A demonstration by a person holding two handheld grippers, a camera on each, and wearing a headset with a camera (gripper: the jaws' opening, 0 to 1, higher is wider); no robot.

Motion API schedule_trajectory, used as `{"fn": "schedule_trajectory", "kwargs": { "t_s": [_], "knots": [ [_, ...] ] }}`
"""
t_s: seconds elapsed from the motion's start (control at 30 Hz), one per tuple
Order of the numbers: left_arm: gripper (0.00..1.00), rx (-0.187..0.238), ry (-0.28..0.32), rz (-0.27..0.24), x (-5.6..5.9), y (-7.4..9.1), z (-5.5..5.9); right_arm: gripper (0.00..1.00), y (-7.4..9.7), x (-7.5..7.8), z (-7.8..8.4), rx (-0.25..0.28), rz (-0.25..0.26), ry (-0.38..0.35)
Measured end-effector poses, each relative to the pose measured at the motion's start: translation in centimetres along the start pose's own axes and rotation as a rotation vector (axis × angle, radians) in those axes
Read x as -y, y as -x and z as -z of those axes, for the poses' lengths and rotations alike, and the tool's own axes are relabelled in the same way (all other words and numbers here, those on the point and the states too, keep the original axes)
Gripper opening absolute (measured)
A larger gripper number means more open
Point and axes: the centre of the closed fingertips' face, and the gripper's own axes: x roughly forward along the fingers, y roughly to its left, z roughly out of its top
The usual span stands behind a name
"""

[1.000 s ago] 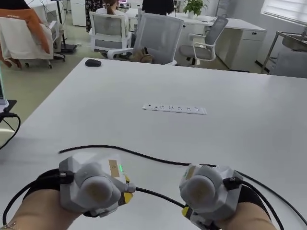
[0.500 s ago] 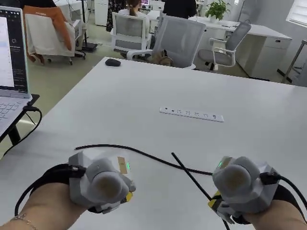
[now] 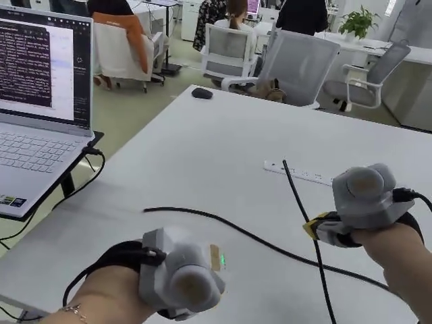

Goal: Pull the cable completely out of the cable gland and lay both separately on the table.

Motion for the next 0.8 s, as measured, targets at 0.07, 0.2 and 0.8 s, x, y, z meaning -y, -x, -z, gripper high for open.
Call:
{"fn": "schedule_trajectory", "kwargs": {
  "t_s": [0.07,0.2,0.8],
  "knots": [
    [0.18,-0.012,-0.016,0.024,0.7,-0.3,0.1,0.04,-1.1,0.9,0.3,-0.007,0.001,-0.042],
    [0.18,-0.030,-0.055,0.056,1.7,-0.6,0.2,0.06,-2.2,3.8,2.8,-0.095,0.039,-0.081],
    [0.18,0.041,0.008,0.116,0.4,-1.0,-1.7,0.20,3.9,0.7,7.6,-0.133,-0.002,-0.161]
  ]
}}
